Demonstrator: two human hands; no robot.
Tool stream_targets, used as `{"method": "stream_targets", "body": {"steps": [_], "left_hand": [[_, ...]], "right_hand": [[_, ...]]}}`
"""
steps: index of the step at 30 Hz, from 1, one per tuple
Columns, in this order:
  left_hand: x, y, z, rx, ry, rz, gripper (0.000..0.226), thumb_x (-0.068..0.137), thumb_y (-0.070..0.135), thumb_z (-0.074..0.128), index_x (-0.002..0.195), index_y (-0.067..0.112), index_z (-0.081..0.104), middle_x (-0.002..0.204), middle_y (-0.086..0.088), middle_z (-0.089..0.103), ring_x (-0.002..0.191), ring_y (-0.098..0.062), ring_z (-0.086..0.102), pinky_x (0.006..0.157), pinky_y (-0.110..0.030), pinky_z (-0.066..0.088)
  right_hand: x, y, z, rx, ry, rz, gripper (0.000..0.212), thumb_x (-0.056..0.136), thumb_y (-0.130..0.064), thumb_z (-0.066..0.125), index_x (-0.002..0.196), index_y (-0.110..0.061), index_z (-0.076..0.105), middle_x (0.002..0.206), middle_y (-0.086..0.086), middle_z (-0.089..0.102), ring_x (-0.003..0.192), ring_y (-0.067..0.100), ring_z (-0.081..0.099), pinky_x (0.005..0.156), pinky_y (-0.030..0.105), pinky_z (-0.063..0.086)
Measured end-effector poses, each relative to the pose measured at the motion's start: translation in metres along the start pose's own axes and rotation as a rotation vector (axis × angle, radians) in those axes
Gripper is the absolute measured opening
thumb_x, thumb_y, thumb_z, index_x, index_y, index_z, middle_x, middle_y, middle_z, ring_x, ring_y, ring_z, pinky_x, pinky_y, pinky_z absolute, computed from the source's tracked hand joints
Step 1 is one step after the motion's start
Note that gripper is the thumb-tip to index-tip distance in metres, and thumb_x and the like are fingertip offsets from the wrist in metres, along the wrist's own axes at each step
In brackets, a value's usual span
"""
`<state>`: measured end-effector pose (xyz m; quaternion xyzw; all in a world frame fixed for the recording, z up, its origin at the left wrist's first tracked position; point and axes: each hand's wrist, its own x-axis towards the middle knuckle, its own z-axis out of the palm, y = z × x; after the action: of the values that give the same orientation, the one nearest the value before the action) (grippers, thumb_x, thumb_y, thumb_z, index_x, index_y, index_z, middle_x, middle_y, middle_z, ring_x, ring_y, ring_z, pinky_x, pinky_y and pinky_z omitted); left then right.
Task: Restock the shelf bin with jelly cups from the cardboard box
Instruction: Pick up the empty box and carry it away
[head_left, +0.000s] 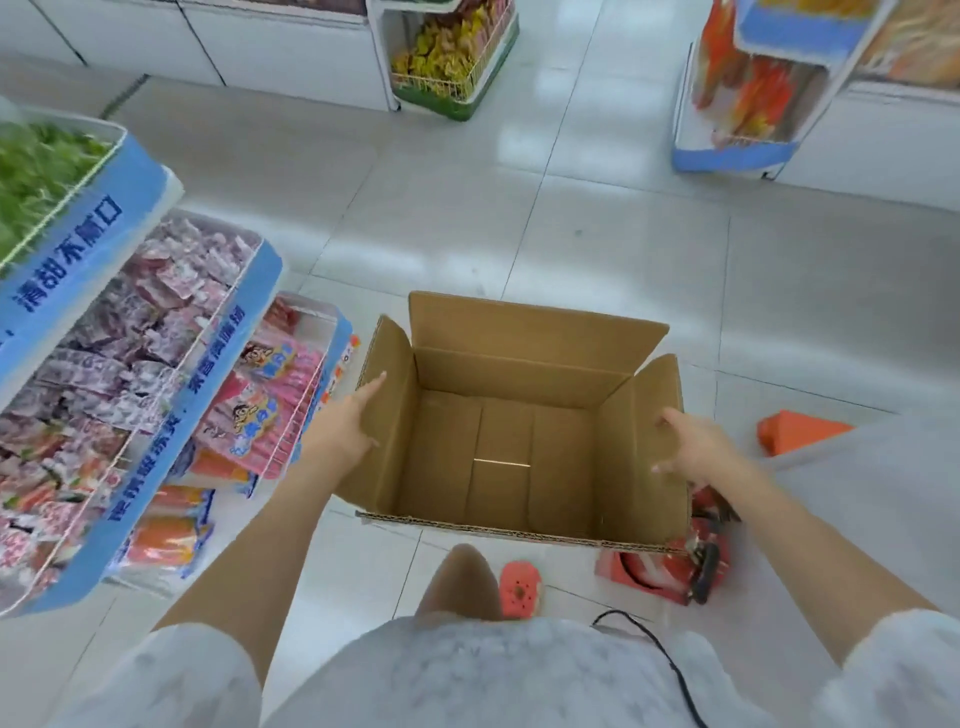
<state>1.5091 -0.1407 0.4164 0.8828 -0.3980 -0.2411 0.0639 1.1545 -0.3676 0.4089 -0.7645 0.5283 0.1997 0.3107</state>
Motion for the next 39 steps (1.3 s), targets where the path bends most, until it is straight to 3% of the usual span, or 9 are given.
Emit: {"method": "stream_targets", "body": {"steps": [3,5,7,11,20,24,28,33,39], "left_hand": [[0.073,0.024,-0.018,-0.025,-0.027,0.066,0.098,0.071,0.002,0.075,0.147,0.041,0.025,0.130,-0.005,0.059,0.097,-0.024,0.064,0.079,-0.039,0.055],[0.127,0.043,-0.029,-0.043,-0.057,0.110,0.100,0.071,0.001,0.076,0.146,0.041,0.025,0.132,-0.003,0.058,0.104,-0.024,0.062,0.085,-0.040,0.054],[0.180,0.067,-0.040,-0.042,-0.085,0.170,0.100,0.070,0.000,0.077,0.145,0.042,0.026,0.131,-0.003,0.058,0.108,-0.024,0.060,0.090,-0.039,0.053],[0.276,0.133,-0.063,0.061,-0.111,0.301,0.095,0.071,0.006,0.076,0.144,0.044,0.028,0.121,-0.002,0.063,0.105,-0.025,0.060,0.085,-0.036,0.052],[0.438,0.333,-0.056,0.236,-0.213,0.581,0.094,0.075,0.011,0.074,0.145,0.047,0.024,0.120,-0.004,0.062,0.104,-0.026,0.059,0.085,-0.040,0.053],[0.478,0.434,-0.036,0.318,-0.247,0.697,0.093,0.076,0.008,0.073,0.145,0.046,0.023,0.113,-0.004,0.063,0.095,-0.023,0.062,0.080,-0.038,0.055],[0.506,0.523,-0.012,0.428,-0.282,0.817,0.091,0.079,0.006,0.071,0.148,0.041,0.021,0.115,-0.006,0.064,0.104,-0.025,0.060,0.078,-0.034,0.053],[0.526,0.622,0.019,0.549,-0.327,0.987,0.086,0.080,0.007,0.065,0.147,0.040,0.024,0.093,-0.003,0.059,0.081,-0.022,0.057,0.067,-0.032,0.050],[0.542,0.742,0.076,0.684,-0.448,1.155,0.083,0.084,0.007,0.059,0.147,0.043,0.019,0.107,-0.004,0.057,0.083,-0.019,0.055,0.066,-0.028,0.045]], "right_hand": [[0.038,0.009,-0.037,0.060,0.013,0.040,0.068,0.077,-0.020,0.078,0.134,-0.021,0.039,0.127,0.007,0.054,0.077,0.020,0.061,0.052,0.024,0.050],[0.063,0.013,-0.061,0.098,0.033,0.056,0.068,0.076,-0.021,0.079,0.133,-0.022,0.041,0.129,0.004,0.052,0.086,0.021,0.059,0.054,0.022,0.048],[0.082,0.017,-0.081,0.196,0.036,0.111,0.065,0.075,-0.017,0.080,0.130,-0.022,0.044,0.119,0.002,0.051,0.082,0.020,0.058,0.049,0.024,0.050],[0.115,0.032,-0.118,0.371,0.099,0.229,0.063,0.075,-0.011,0.079,0.128,-0.020,0.046,0.113,0.011,0.053,0.071,0.023,0.063,0.039,0.023,0.049],[0.169,0.106,-0.167,0.646,0.247,0.488,0.064,0.074,-0.011,0.080,0.127,-0.025,0.046,0.112,0.008,0.055,0.069,0.021,0.064,0.040,0.024,0.049],[0.193,0.149,-0.186,0.746,0.286,0.591,0.066,0.074,-0.009,0.079,0.129,-0.022,0.047,0.108,0.010,0.056,0.065,0.019,0.062,0.041,0.025,0.049],[0.205,0.182,-0.193,0.833,0.314,0.694,0.067,0.072,-0.009,0.080,0.129,-0.021,0.047,0.107,0.014,0.060,0.073,0.029,0.066,0.048,0.036,0.056],[0.210,0.213,-0.196,0.971,0.364,0.825,0.066,0.072,-0.008,0.079,0.129,-0.019,0.047,0.102,0.014,0.060,0.064,0.018,0.062,0.038,0.025,0.049],[0.212,0.245,-0.187,1.111,0.394,0.994,0.069,0.072,-0.013,0.080,0.132,-0.020,0.046,0.117,0.014,0.058,0.088,0.030,0.063,0.052,0.029,0.053]]}}
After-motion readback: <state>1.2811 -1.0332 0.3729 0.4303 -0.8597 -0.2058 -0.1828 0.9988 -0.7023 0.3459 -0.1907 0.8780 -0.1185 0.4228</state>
